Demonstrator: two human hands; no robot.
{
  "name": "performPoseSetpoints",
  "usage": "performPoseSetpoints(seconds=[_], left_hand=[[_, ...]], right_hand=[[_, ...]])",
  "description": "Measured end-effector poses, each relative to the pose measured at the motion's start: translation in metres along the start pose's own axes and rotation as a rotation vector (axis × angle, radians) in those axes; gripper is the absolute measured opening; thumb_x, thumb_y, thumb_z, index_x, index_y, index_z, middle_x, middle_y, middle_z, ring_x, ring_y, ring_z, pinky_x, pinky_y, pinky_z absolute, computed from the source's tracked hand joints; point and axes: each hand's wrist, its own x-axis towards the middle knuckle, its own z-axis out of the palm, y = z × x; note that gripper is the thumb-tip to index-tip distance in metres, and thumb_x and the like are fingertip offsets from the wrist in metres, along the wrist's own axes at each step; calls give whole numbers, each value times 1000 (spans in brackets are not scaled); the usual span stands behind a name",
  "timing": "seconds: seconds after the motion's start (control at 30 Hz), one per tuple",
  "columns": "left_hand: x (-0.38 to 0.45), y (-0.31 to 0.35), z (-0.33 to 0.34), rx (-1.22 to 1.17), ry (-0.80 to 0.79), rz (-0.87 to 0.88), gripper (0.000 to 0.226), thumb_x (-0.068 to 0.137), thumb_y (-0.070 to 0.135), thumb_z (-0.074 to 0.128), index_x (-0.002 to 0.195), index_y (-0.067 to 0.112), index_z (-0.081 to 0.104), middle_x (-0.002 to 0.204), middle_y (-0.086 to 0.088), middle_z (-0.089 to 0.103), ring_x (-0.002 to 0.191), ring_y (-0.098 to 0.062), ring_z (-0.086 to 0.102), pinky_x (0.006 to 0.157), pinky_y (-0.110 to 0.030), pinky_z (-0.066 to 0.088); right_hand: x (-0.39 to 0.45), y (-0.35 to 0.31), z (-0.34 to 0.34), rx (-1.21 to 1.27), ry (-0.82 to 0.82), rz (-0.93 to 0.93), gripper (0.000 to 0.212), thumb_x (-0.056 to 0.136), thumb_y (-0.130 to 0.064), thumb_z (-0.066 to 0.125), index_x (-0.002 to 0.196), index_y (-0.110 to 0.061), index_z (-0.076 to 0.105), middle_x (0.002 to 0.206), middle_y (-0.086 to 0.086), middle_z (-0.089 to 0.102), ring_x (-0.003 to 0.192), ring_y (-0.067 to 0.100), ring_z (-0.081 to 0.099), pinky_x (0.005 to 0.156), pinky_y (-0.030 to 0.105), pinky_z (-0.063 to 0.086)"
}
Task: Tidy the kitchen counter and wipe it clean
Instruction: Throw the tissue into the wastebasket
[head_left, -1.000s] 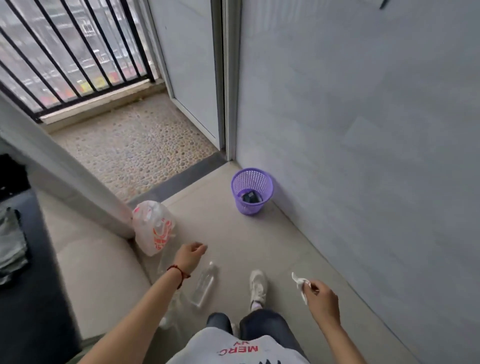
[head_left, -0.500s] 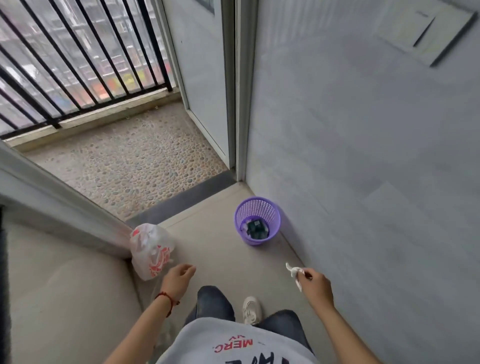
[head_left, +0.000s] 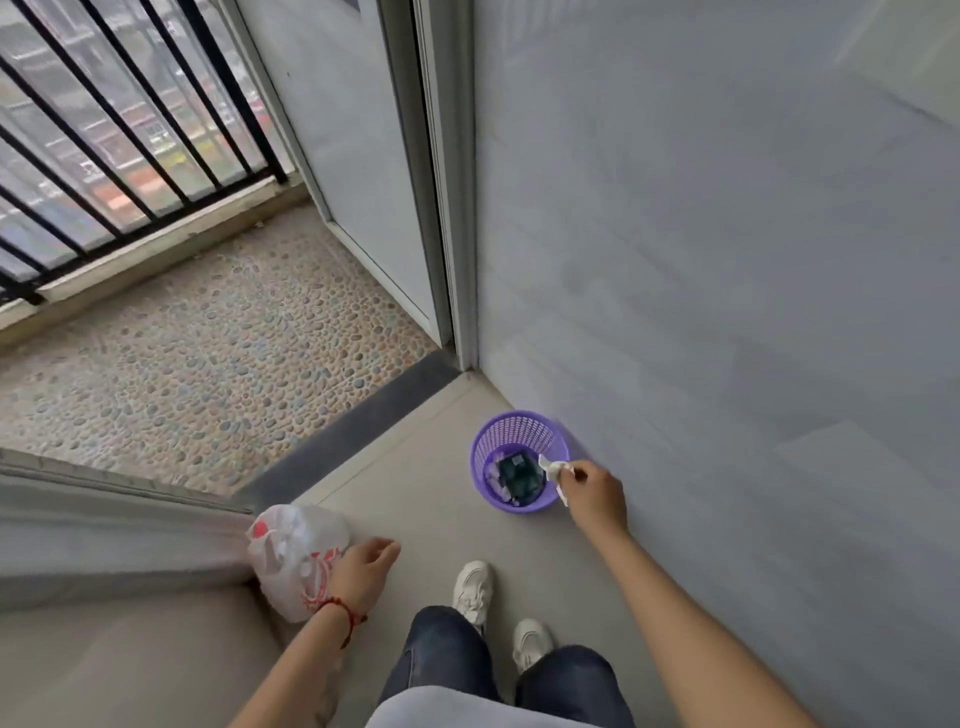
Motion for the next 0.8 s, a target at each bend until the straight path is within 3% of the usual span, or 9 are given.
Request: performPoseSetpoints(seconds=[0.17, 0.27, 0.4, 0.67, 0.8], left_hand=[[20, 8, -8, 5, -4, -10, 30, 91, 24, 50, 111, 5, 61, 112, -16, 64, 105, -29, 57, 97, -35, 42], [24, 9, -12, -23, 2, -14, 28, 91, 21, 50, 110, 3, 61, 111, -17, 64, 104, -30, 58, 97, -36, 43], [21, 7, -17, -14, 21, -15, 27, 92, 22, 49, 108, 4, 61, 109, -17, 64, 101, -28, 58, 95, -36, 43], [-10, 2, -20, -123, 130, -44, 26, 92, 20, 47, 107, 3, 61, 106, -16, 61, 103, -31, 56, 95, -41, 45], [-40, -13, -4, -244, 231, -120, 26, 91, 22, 49, 108, 7, 62, 102, -4, 58, 97, -19, 51, 85, -30, 39]], right_hand=[[42, -32, 19, -53, -8, -8, 18, 87, -20, 51, 78, -10, 63, 104, 23, 65, 87, 37, 57, 70, 36, 44], [51, -27, 24, -91, -22, 62, 26, 89, -22, 50, 99, -1, 61, 114, 24, 61, 101, 39, 57, 79, 38, 46], [43, -12, 20, -81, -87, 115, 37, 89, -24, 51, 119, -3, 56, 124, 21, 59, 111, 36, 55, 89, 36, 44], [11, 18, -13, -49, -132, 22, 31, 89, -15, 54, 116, -1, 58, 120, 18, 62, 109, 29, 59, 84, 28, 41], [14, 27, -19, -82, -195, -28, 31, 90, -16, 54, 116, -1, 58, 122, 18, 61, 112, 32, 56, 89, 33, 42]])
